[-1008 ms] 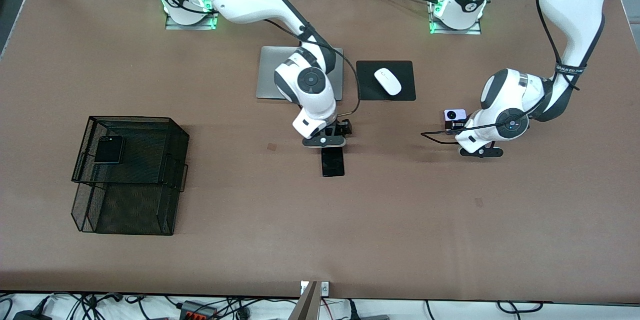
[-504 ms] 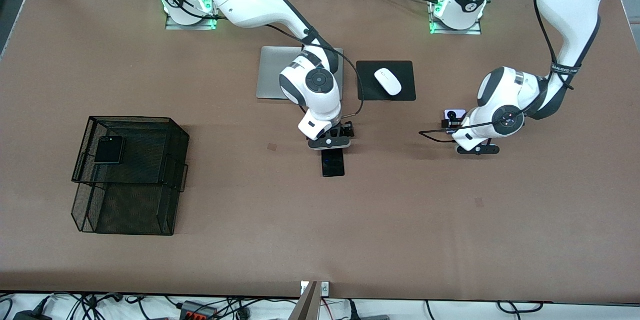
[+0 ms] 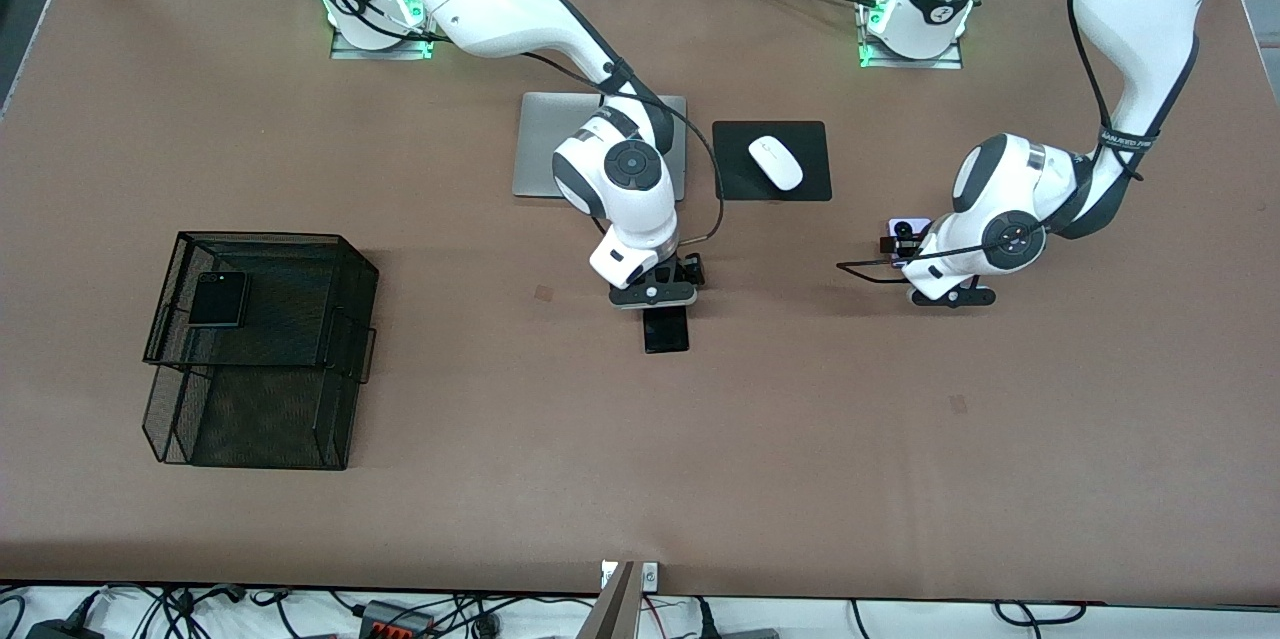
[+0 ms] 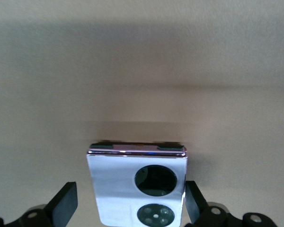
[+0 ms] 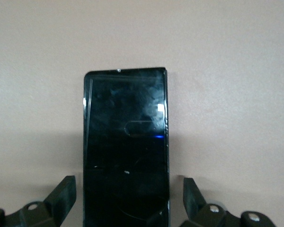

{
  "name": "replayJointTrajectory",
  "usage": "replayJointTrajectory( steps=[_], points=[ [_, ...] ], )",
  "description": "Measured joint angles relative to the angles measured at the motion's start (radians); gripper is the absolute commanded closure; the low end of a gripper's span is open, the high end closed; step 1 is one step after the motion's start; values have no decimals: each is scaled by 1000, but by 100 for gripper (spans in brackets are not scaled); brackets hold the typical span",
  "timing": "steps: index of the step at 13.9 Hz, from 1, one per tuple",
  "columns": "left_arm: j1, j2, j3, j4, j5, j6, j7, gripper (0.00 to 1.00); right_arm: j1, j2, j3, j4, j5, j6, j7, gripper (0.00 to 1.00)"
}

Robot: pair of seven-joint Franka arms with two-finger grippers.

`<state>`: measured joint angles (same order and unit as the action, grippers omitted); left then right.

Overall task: Place phones with both arms
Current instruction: 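Grasp the slab with the right gripper while the left gripper grasps the white phone, then carry the slab to the basket while the left gripper carries the white phone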

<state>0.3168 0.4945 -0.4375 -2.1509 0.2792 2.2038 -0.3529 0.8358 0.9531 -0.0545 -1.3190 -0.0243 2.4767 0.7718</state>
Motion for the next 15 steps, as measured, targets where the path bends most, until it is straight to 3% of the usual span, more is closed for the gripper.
replayJointTrajectory(
  steps=[4,6,8,10,11,13,15],
  points=[
    [5,16,-10,-2,0,3,0,2,1,15,0,1,-10,25,-2,0],
    [11,26,-12,-2,0,10,0,43,1,25,0,3,-28,42,-2,0],
    [18,22,-21,-2,-2,8,2,70,1,25,0,4,-32,42,-3,22],
    [20,21,-22,-1,-2,10,2,76,1,25,-1,5,-35,42,-11,57],
    [21,21,-25,-1,-2,10,2,76,1,25,-1,6,-36,42,-18,68],
    [21,21,-38,14,-2,-10,1,76,0,24,-1,7,-36,42,-25,76],
    [22,18,-62,77,-2,-112,1,75,0,25,-1,7,-36,42,-26,82]
  ],
)
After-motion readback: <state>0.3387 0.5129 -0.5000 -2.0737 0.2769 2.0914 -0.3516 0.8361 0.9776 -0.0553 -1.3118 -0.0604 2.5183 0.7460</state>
